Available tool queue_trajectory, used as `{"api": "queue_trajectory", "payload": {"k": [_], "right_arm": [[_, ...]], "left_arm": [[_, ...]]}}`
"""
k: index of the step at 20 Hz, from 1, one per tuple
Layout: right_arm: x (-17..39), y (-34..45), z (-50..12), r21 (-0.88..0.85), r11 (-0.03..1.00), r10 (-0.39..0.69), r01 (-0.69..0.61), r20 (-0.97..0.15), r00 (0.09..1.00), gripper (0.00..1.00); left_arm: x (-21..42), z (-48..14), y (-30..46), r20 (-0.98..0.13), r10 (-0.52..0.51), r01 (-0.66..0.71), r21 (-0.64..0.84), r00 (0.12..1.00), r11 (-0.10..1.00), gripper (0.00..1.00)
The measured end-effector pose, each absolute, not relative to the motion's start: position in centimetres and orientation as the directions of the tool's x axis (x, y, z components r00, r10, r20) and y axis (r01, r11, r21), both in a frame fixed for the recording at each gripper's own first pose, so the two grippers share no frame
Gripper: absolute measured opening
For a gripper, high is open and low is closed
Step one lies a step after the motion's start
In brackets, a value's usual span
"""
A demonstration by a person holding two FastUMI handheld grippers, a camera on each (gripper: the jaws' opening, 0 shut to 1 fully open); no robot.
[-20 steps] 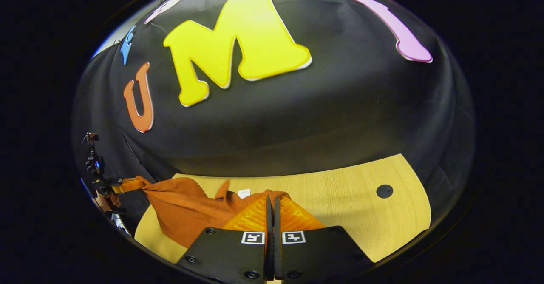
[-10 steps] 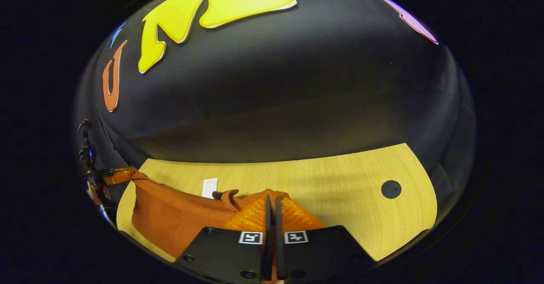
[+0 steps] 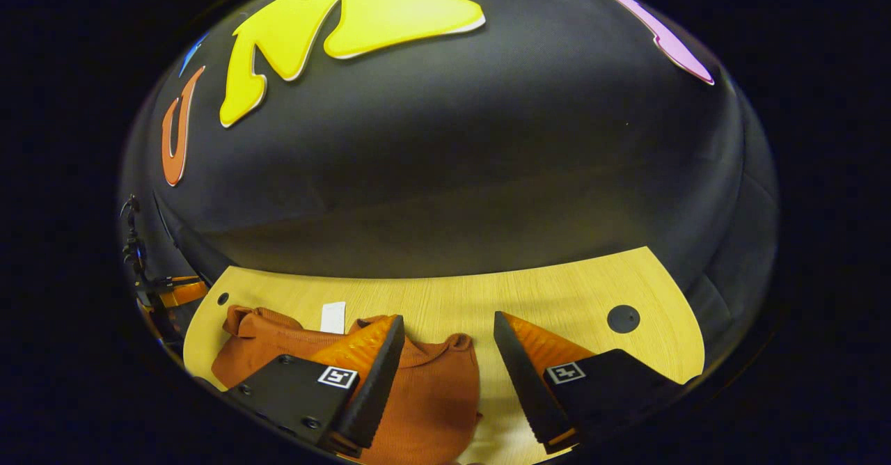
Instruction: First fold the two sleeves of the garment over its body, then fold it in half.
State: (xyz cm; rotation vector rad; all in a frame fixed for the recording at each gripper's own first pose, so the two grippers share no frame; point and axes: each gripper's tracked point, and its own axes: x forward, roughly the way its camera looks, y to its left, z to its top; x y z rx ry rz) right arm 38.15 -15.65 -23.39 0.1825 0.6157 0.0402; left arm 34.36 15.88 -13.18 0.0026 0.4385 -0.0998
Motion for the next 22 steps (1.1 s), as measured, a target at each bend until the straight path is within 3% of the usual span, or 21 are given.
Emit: {"api": "queue_trajectory", "payload": {"k": [10,11,16,22], "right_arm": [[29.7,-10.4,-11.3,0.11,0.994,0.058,-0.013,-0.407,0.912,0.89],[28.2,-9.8,-9.9,0.091,0.996,0.05,-0.015,-0.391,0.919,0.93],[19.8,-6.6,-1.9,0.136,0.99,0.058,-0.024,-0.256,0.965,0.92],[8.2,-5.5,2.1,0.142,0.99,0.027,-0.006,-0.143,0.989,0.94]], "left_arm": [[25.9,-2.5,13.7,-0.251,-0.043,0.02,-0.092,0.967,0.996,0.81],[24.4,-1.1,12.8,-0.216,-0.054,0.034,-0.096,0.975,0.995,0.81],[15.5,6.1,8.9,-0.078,-0.082,0.075,-0.086,0.994,0.993,0.81],[4.2,8.5,6.1,0.027,-0.053,0.053,-0.027,0.998,0.998,0.81]]}}
